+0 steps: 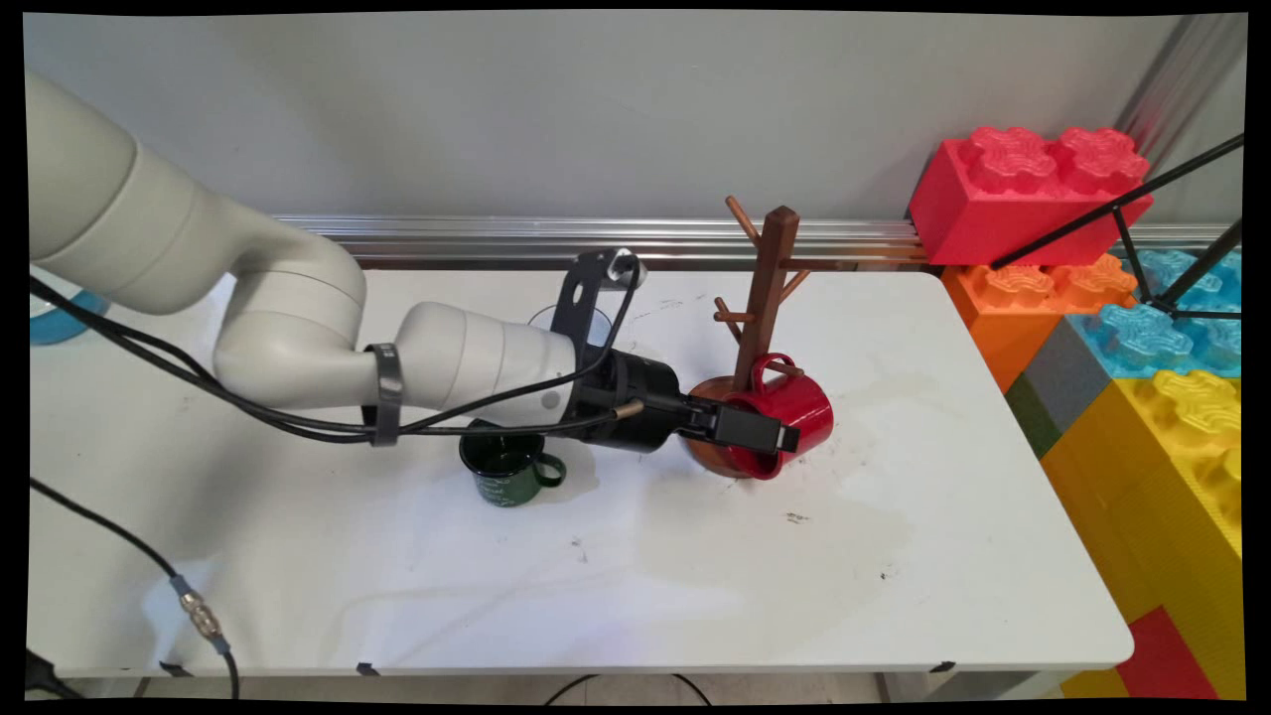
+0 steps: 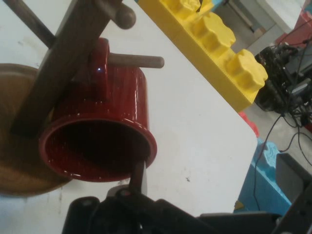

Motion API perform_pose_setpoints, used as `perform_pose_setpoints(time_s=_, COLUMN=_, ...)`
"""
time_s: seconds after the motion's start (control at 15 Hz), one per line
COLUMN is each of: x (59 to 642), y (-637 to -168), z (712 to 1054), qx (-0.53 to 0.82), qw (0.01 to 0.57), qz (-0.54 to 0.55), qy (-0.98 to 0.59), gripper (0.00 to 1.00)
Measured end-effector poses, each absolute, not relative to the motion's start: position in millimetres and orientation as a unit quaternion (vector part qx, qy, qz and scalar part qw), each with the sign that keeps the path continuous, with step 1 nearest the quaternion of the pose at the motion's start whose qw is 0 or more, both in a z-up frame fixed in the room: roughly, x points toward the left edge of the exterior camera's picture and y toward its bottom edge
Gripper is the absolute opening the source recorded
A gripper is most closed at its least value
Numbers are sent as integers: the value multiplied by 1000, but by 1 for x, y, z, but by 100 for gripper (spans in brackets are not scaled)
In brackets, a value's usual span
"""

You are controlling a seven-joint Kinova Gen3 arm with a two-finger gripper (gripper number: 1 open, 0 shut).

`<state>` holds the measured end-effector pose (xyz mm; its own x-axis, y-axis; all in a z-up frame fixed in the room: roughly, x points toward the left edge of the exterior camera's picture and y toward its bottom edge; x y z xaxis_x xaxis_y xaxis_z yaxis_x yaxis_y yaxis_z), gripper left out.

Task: Pick up the red mug from the rack

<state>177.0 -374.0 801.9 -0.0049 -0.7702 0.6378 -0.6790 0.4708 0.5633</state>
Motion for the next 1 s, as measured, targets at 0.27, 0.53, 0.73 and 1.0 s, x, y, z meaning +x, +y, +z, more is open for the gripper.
perform_pose_setpoints(time_s=0.27, x=170, y=-377, z=797, qx=515, qw=483, qz=-47, qy=-706, gripper=100)
perform_pose_setpoints(time_s=0.53, x=164, y=-382, z=791, qx=521, qw=480, qz=-47, qy=-704, gripper=100)
perform_pose_setpoints(time_s=0.73, x=158, y=-389, z=786, qx=526, qw=479, qz=-46, qy=-701, gripper=100)
perform_pose_setpoints(time_s=1.0, x=152, y=-395, z=782, qx=530, qw=480, qz=-46, qy=-697, gripper=100)
